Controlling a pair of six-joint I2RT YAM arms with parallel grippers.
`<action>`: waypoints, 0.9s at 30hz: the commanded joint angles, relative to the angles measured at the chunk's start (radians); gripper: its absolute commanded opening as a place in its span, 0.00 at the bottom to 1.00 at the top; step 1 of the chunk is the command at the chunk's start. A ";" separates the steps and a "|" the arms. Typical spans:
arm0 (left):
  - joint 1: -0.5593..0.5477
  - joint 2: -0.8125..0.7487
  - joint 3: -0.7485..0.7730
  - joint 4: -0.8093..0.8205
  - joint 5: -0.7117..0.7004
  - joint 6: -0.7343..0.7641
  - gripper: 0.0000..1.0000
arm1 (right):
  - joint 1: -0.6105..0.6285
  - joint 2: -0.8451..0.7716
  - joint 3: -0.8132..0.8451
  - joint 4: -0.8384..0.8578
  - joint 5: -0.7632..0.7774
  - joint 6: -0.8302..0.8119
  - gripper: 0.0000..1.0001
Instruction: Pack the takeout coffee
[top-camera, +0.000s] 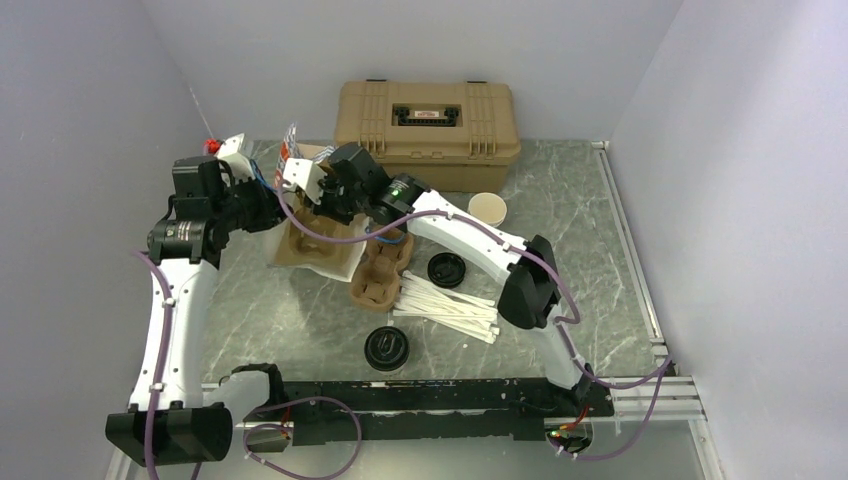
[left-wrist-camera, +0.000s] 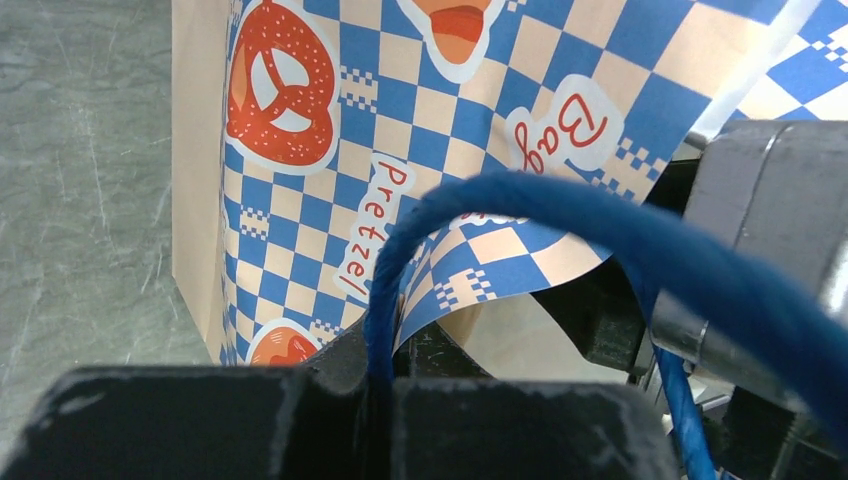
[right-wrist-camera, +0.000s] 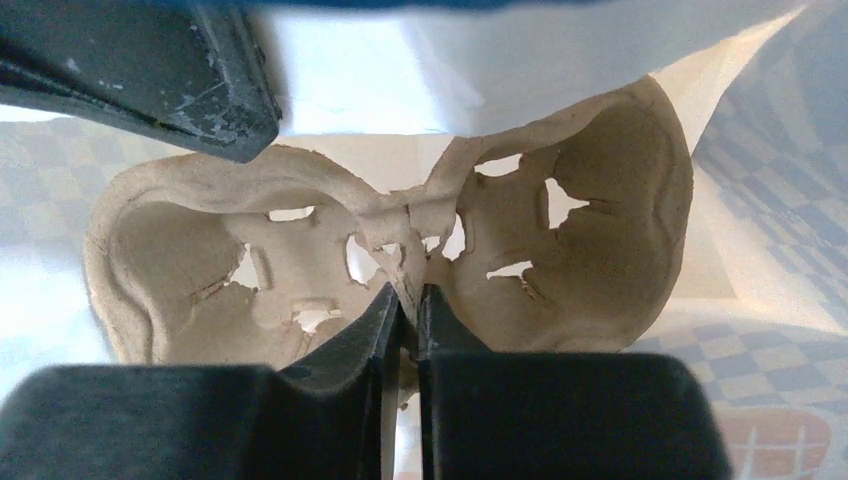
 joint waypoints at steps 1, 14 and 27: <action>0.023 -0.014 -0.019 -0.035 0.069 -0.011 0.00 | -0.006 0.017 0.048 0.038 0.077 0.033 0.16; 0.039 -0.014 -0.043 -0.023 0.119 -0.033 0.00 | 0.013 -0.036 0.002 0.092 0.110 0.050 0.72; 0.039 -0.031 -0.062 -0.029 0.083 -0.026 0.00 | 0.017 -0.247 -0.105 0.152 -0.039 0.138 0.75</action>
